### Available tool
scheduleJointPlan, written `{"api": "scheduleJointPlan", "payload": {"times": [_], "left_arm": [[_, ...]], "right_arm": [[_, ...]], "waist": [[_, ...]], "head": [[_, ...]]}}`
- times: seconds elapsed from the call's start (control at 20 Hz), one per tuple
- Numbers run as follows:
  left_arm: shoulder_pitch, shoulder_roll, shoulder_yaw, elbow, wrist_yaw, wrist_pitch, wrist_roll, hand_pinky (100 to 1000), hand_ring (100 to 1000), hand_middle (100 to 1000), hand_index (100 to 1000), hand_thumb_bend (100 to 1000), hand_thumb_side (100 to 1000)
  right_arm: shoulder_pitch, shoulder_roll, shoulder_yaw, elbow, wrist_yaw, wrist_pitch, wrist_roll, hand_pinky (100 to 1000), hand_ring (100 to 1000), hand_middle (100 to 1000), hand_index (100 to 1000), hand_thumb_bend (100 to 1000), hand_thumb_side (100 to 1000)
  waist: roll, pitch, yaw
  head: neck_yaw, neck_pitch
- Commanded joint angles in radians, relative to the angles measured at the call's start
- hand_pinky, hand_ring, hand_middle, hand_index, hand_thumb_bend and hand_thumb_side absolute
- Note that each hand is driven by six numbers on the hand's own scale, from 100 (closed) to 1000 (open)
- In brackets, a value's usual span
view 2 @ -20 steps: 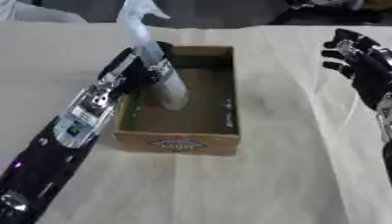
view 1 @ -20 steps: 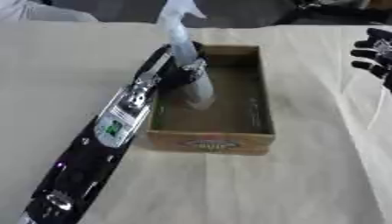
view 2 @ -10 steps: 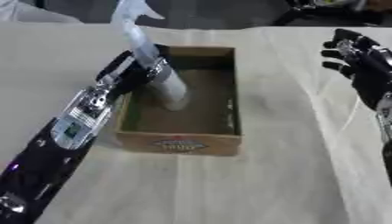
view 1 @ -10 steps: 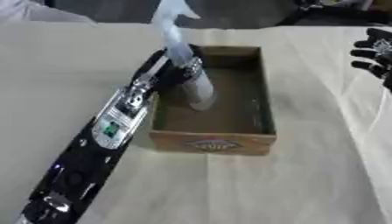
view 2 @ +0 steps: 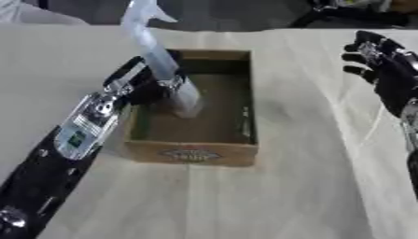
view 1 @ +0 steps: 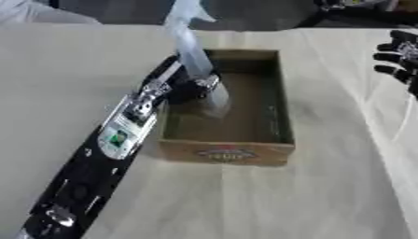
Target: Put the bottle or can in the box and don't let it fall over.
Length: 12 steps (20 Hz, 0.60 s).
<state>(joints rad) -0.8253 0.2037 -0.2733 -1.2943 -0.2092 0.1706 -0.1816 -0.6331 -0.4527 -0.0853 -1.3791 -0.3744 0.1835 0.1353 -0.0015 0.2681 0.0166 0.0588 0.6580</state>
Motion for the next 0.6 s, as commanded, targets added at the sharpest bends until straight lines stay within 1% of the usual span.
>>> {"api": "scheduleJointPlan", "payload": {"times": [0.05,0.2,0.35,0.45,0.5,0.55,0.6], "left_arm": [[-0.005,0.028,0.004,-0.017,-0.025,0.002,0.004,1000,1000,867,914,100,366],[0.001,0.040,0.004,-0.054,-0.054,-0.007,0.015,1000,1000,870,928,100,373],[0.015,0.068,0.009,-0.123,-0.090,-0.008,0.030,1000,1000,870,931,100,368],[0.027,0.087,0.010,-0.178,-0.114,-0.005,0.036,1000,1000,869,931,100,339],[0.032,0.095,0.009,-0.203,-0.125,-0.004,0.034,1000,1000,869,932,100,310],[0.036,0.102,0.007,-0.225,-0.136,-0.004,0.031,1000,1000,868,932,100,305],[0.039,0.106,0.005,-0.246,-0.147,-0.006,0.027,1000,1000,864,927,100,275]], "right_arm": [[-0.016,-0.018,-0.006,-0.007,0.005,0.000,0.002,834,819,705,875,100,378],[-0.015,-0.019,-0.007,-0.007,0.005,0.001,0.002,834,818,704,874,100,379],[-0.011,-0.025,-0.009,-0.008,0.006,0.000,0.001,834,817,702,874,100,379],[-0.008,-0.027,-0.011,-0.008,0.006,0.001,0.000,834,817,702,873,100,380],[-0.007,-0.027,-0.010,-0.009,0.006,0.002,0.000,835,817,702,873,100,381],[-0.007,-0.027,-0.010,-0.009,0.006,0.002,0.000,835,817,702,873,100,381],[-0.007,-0.027,-0.010,-0.009,0.006,0.002,0.000,835,817,701,873,100,381]], "waist": [[-0.001,-0.023,-0.001],[0.002,-0.023,0.000],[0.008,-0.025,0.004],[0.012,-0.026,0.007],[0.013,-0.026,0.008],[0.013,-0.027,0.010],[0.013,-0.027,0.010]], "head": [[-0.005,-0.005],[-0.009,-0.003],[-0.016,0.000],[-0.021,0.000],[-0.023,0.000],[-0.024,0.000],[-0.023,-0.001]]}}
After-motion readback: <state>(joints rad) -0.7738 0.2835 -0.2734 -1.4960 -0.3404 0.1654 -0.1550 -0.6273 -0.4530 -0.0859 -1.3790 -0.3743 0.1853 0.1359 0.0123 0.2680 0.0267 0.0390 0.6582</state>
